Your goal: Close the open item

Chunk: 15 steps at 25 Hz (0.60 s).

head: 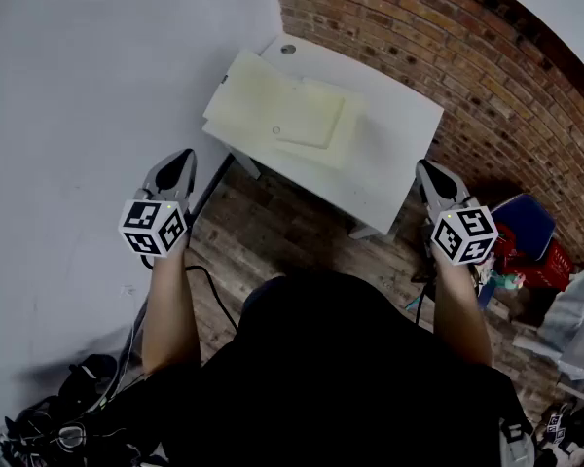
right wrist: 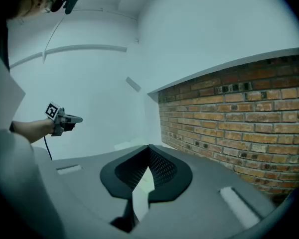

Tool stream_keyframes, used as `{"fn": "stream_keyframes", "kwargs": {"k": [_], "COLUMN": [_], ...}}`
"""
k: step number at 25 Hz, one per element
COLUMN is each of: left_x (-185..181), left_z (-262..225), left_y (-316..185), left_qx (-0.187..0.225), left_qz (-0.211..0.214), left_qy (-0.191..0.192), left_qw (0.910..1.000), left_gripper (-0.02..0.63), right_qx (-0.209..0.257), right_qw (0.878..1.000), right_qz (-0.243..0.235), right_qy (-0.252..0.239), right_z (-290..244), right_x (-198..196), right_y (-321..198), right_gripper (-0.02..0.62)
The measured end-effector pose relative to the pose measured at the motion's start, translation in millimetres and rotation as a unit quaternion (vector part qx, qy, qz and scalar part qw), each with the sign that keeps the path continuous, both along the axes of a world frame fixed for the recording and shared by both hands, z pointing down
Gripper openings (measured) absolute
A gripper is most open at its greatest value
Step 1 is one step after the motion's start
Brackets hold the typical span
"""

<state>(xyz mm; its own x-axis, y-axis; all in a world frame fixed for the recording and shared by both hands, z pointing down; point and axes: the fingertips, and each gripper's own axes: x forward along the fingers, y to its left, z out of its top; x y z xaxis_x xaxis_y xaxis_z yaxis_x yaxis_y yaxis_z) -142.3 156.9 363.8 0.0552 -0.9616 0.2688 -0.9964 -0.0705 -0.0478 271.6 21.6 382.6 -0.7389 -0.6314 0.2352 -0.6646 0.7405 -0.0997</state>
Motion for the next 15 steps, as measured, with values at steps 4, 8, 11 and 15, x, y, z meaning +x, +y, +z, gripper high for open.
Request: {"fn": "stream_keyframes", "kwargs": {"k": [4, 8, 11, 15], "left_x": [26.8, 40.5, 37.7, 24.1], "left_z": [1.7, 3.8, 5.9, 9.8], "left_y": [-18.1, -22.2, -21.2, -23.2], "left_qx": [-0.004, -0.009, -0.010, -0.010], "left_qz": [0.024, 0.032, 0.028, 0.019], "left_qy": [0.008, 0.012, 0.017, 0.026], "left_qw": [0.9997, 0.9994, 0.9994, 0.9994], "left_gripper": [0.003, 0.003, 0.003, 0.003], "right_qx": [0.002, 0.007, 0.010, 0.011], "right_qw": [1.000, 1.000, 1.000, 1.000], "right_qz": [0.003, -0.006, -0.016, -0.017], "right_qy": [0.002, 0.002, -0.001, -0.008], "right_z": [-1.7, -7.5, -10.8, -13.5], "right_x": [13.1, 11.1, -0.5, -15.6], "right_y": [-5.7, -11.7, -16.0, -26.7], "right_gripper": [0.002, 0.002, 0.003, 0.002]}}
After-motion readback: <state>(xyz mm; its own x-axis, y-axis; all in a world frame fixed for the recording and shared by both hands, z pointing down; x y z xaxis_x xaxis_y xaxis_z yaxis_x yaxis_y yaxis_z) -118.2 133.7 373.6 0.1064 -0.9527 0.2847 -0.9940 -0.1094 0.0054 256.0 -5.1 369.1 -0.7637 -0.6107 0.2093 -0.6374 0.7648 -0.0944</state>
